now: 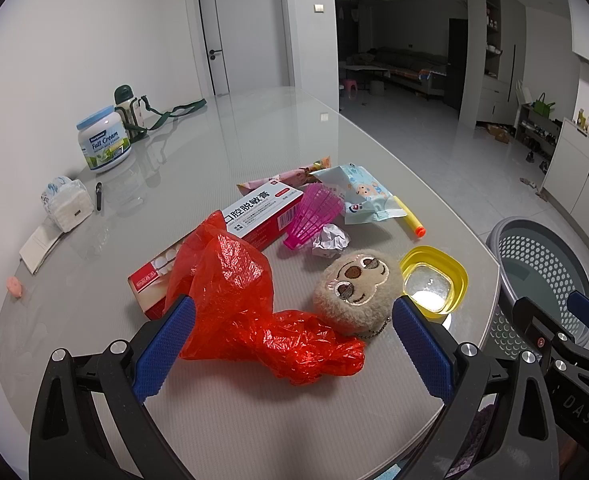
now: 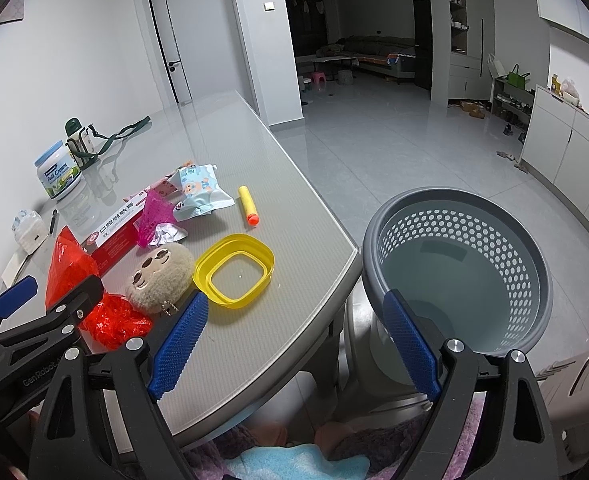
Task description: Collect trash
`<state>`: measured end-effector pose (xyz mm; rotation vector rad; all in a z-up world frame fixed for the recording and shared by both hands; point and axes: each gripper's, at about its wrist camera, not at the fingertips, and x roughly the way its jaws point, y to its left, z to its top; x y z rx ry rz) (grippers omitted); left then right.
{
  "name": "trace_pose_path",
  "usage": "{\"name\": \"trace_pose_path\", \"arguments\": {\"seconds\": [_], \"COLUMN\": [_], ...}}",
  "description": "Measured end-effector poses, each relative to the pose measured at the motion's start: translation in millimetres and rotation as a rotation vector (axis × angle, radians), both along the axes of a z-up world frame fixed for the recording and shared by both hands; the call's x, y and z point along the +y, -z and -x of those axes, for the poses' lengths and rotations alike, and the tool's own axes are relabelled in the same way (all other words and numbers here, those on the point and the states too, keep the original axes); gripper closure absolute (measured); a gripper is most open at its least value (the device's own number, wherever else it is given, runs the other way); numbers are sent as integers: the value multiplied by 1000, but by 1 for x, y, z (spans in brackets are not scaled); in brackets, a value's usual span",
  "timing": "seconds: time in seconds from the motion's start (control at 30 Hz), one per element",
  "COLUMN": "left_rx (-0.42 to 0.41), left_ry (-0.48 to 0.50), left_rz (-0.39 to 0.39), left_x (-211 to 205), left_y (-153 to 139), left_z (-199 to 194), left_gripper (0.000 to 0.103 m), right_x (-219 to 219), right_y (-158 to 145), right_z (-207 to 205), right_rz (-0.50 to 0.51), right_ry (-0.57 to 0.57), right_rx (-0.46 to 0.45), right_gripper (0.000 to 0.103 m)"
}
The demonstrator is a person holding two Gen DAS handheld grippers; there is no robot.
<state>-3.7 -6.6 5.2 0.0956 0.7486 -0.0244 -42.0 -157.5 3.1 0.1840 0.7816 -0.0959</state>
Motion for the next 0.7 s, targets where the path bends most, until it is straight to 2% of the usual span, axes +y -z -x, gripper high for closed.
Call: {"name": "trace_pose_path", "arguments": {"seconds": [0.37, 0.7], "left_rx": [0, 18], "left_ry": [0, -19], "left_rz": [0, -5], "left_x": [0, 10], "left_y": [0, 9], "left_z": [0, 1], "left_gripper": [6, 6], "right_x": [0, 1], "right_y": [0, 11], "right_z": [1, -6], "right_rz": [-3, -39], "right_ry": [-6, -105], "right_rx": [1, 1], "right_gripper": [18, 18]}}
